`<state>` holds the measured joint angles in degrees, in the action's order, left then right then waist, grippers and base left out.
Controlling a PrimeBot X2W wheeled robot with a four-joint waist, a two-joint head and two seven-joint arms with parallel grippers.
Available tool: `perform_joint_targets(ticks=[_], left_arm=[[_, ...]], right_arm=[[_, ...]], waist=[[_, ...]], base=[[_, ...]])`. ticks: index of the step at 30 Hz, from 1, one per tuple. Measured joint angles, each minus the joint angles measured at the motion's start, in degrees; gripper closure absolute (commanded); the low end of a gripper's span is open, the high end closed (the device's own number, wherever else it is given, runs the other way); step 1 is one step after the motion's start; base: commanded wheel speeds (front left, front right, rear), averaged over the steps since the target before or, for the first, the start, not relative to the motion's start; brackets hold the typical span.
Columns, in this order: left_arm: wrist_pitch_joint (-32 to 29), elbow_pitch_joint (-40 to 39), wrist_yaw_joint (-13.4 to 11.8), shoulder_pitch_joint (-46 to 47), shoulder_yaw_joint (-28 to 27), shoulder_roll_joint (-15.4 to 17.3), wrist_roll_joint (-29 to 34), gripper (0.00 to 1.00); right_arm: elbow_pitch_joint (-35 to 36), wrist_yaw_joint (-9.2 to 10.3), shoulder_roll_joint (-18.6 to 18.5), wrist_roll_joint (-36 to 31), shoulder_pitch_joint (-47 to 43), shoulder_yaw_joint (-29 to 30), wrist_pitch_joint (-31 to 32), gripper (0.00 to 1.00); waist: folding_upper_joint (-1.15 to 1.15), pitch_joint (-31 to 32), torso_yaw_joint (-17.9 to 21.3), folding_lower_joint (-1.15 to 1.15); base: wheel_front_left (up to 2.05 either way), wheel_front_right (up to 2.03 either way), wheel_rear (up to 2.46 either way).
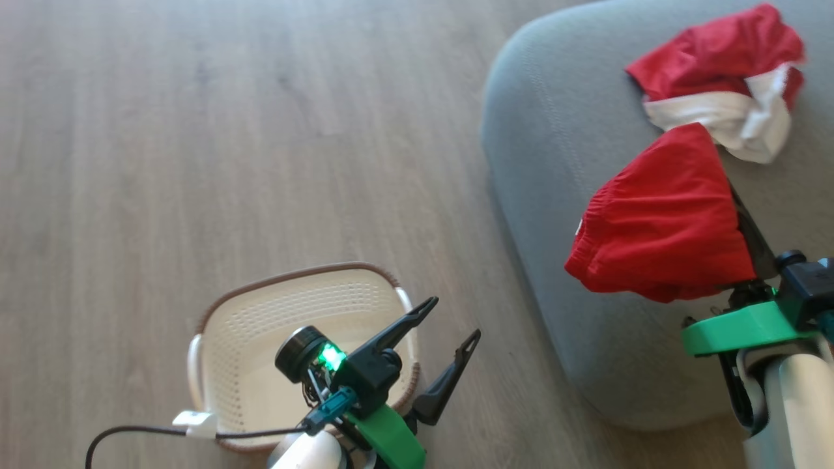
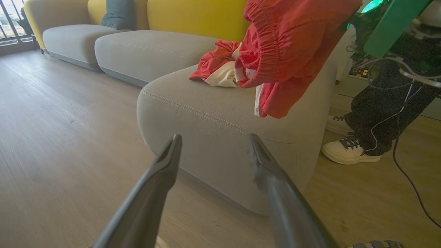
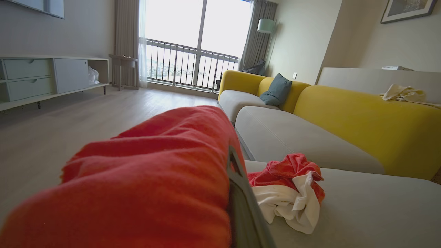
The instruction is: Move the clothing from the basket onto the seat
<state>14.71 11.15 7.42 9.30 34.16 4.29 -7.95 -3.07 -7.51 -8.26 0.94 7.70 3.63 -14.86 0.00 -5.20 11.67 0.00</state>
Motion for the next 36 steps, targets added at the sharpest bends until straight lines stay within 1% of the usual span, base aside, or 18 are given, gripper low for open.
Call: perform_joint_targets(ticks=[4, 5, 6, 7, 8, 9, 10, 11, 12, 16, 18, 22, 26, 31, 36], left_arm=[[0.0, -0.62, 0.0, 0.16, 0.1, 0.04, 0.15, 0.0], [0.0, -0.69, 0.0, 0.3, 0.24, 0.07, 0.37, 0.0], [0.0, -0.69, 0.0, 0.3, 0.24, 0.07, 0.37, 0.0], [0.0, -0.74, 0.0, 0.34, 0.31, 0.07, 0.37, 0.0], [0.0, -0.81, 0.0, 0.42, 0.44, 0.08, 0.36, 0.0], [0.0, -0.86, 0.0, 0.42, 0.47, 0.08, 0.37, 0.0], [0.0, -0.86, 0.0, 0.42, 0.47, 0.08, 0.37, 0.0], [0.0, -0.89, 0.0, 0.44, 0.51, 0.07, 0.37, 0.0], [0.0, -0.92, 0.0, 0.46, 0.59, 0.07, 0.37, 0.0], [0.0, -0.91, 0.0, 0.54, 1.0, 0.07, 0.38, 0.0], [0.0, -0.8, 0.0, 1.04, 1.97, 0.05, 0.37, 0.0], [0.0, -0.76, 0.0, 2.6, 4.21, -0.05, 0.24, 0.0], [0.0, -0.41, 0.0, 2.85, 5.43, -0.07, -0.56, 0.0], [0.0, 0.16, 0.0, 3.29, 6.6, -0.02, -0.77, 0.0], [0.0, 0.19, 0.0, 3.64, 6.61, 0.01, -1.12, 0.0]], right_arm=[[0.86, 0.0, 0.27, -0.46, 0.02, 0.93, 0.0, 1.0], [1.1, 0.0, 0.38, -0.46, 0.0, 1.46, 0.0, 1.0], [1.1, 0.0, 0.38, -0.46, 0.0, 1.46, 0.0, 1.0], [1.22, -0.01, 0.44, -0.46, -0.02, 1.67, 0.0, 1.0], [1.43, -0.01, 0.53, -0.46, -0.03, 2.01, 0.0, 1.0], [1.56, 0.0, 0.55, -0.47, -0.03, 2.15, 0.0, 1.0], [1.56, 0.0, 0.55, -0.47, -0.03, 2.15, 0.0, 1.0], [1.72, 0.0, 0.59, -0.53, -0.05, 2.27, 0.0, 1.0], [2.09, 0.0, 0.66, -0.55, -0.09, 2.52, 0.0, 1.0], [2.37, -0.01, 0.77, -0.55, -0.16, 3.28, 0.0, 1.0], [2.98, 0.0, 0.83, -0.55, -0.47, 4.64, 0.0, 1.0], [4.77, 0.0, 1.45, -0.55, -2.61, 7.5, 0.0, 1.0], [5.5, 0.0, 2.38, -0.55, -4.19, 8.59, 0.0, 1.0], [6.54, 0.0, 2.7, -0.55, -4.79, 9.2, 0.0, 1.0], [6.55, 0.0, 2.81, -0.55, -4.79, 9.28, 0.0, 1.0]], waist=[[0.0, -0.91, 3.67, 0.0], [0.0, -1.3, 5.59, 0.0], [0.0, -1.3, 5.59, 0.0], [0.0, -1.47, 6.56, 0.0], [0.0, -1.77, 8.52, 0.0], [0.0, -1.86, 9.49, 0.0], [0.0, -1.86, 9.49, 0.0], [0.0, -1.95, 10.53, 0.0], [0.0, -2.08, 12.48, 0.0], [0.0, -2.15, 16.3, 0.0], [0.0, -2.17, 17.72, 0.0], [0.0, -2.12, 18.87, 0.0], [0.0, -2.25, 18.99, 0.0], [0.0, -2.37, 19.02, 0.0], [0.0, -2.16, 18.87, 0.0]], base=[[0.0, 0.0, 0.0], [0.0, 0.0, 0.0], [0.0, 0.0, 0.0], [0.0, 0.0, 0.0], [0.0, 0.0, 0.0], [0.0, 0.0, 0.0], [0.0, 0.0, 0.0], [0.0, 0.0, 0.0], [0.0, 0.0, 0.0], [0.0, 0.0, 0.0], [0.0, 0.0, 0.0], [0.0, 0.0, 0.0], [0.0, 0.0, 0.0], [0.0, 0.0, 0.0], [0.0, 0.0, 0.0]])
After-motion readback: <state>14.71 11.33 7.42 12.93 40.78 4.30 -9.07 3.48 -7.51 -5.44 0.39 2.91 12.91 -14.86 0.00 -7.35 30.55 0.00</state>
